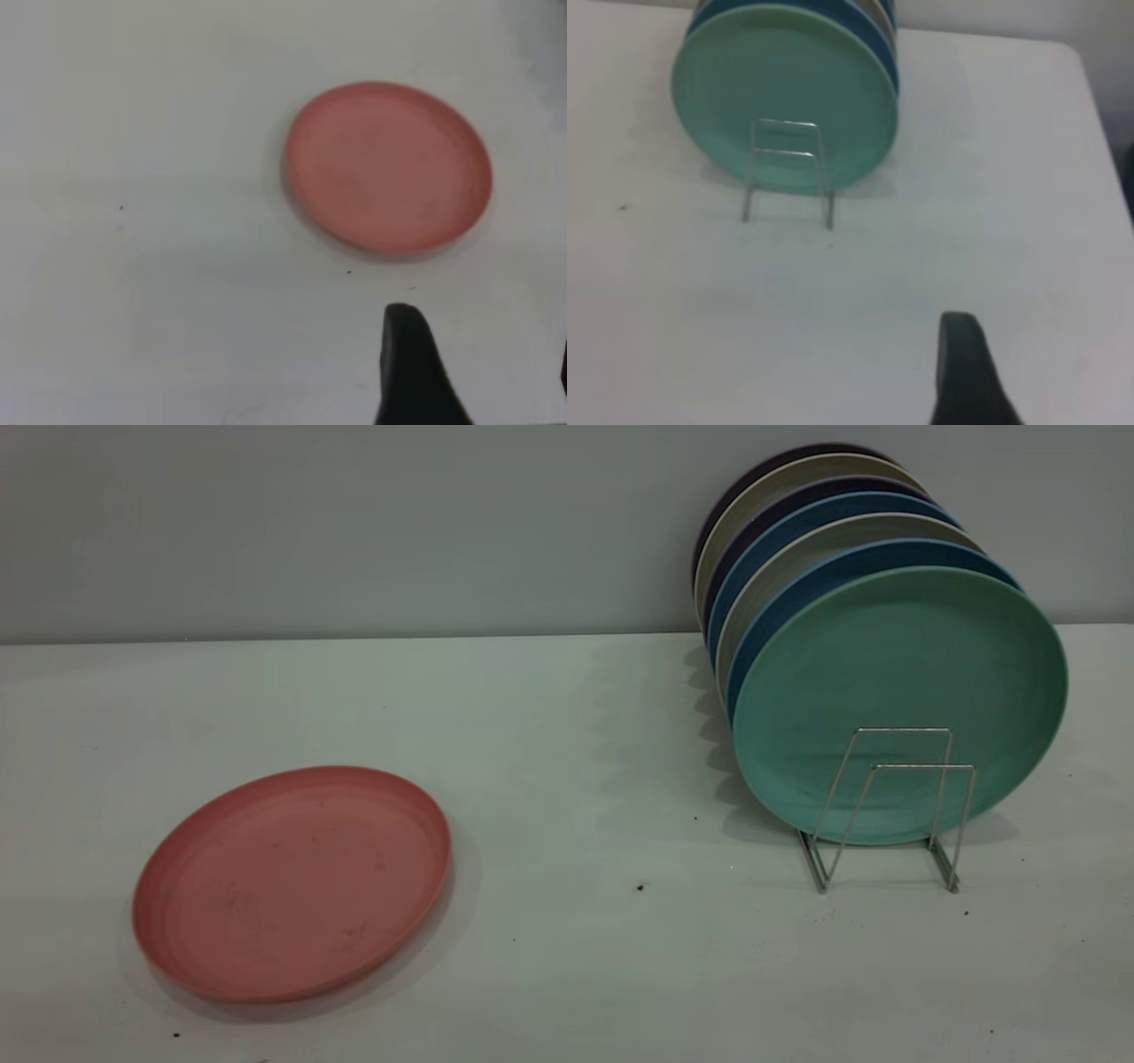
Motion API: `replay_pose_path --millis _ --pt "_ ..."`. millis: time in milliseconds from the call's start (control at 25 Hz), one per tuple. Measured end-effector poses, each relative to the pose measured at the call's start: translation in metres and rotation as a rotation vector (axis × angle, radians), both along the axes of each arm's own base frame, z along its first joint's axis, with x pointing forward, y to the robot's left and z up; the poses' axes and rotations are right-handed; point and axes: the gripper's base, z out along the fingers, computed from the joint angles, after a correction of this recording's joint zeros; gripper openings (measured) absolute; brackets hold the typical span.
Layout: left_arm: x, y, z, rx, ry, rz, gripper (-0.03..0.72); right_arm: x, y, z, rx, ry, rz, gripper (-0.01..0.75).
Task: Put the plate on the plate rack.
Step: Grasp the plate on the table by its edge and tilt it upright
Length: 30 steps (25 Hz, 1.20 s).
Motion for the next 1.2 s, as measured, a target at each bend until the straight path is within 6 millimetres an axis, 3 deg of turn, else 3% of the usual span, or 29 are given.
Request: replay_pose_path --millis 200,360,600,920,1200 --pt "0.052 0.002 -0.003 -0.008 0.159 0.039 0.433 0.049 0.006 0.004 0.019 0.116 0.074 0.46" --pt "0.099 -0.001 -0.016 -0.055 0.265 0.052 0.433 0.089 0.011 0.005 0.008 0.201 0.157 0.46" --pt "0.16 -0.004 -0.059 -0.104 0.415 0.065 0.433 0.134 0.019 -0.008 0.067 0.331 0.244 0.46" --pt "0.228 0.019 -0.127 -0.159 0.615 0.155 0.433 0.147 0.027 -0.016 0.125 0.357 0.315 0.46" --pt "0.283 0.019 -0.18 -0.223 0.711 0.017 0.424 0.147 0.027 -0.015 0.126 0.35 0.322 0.46"
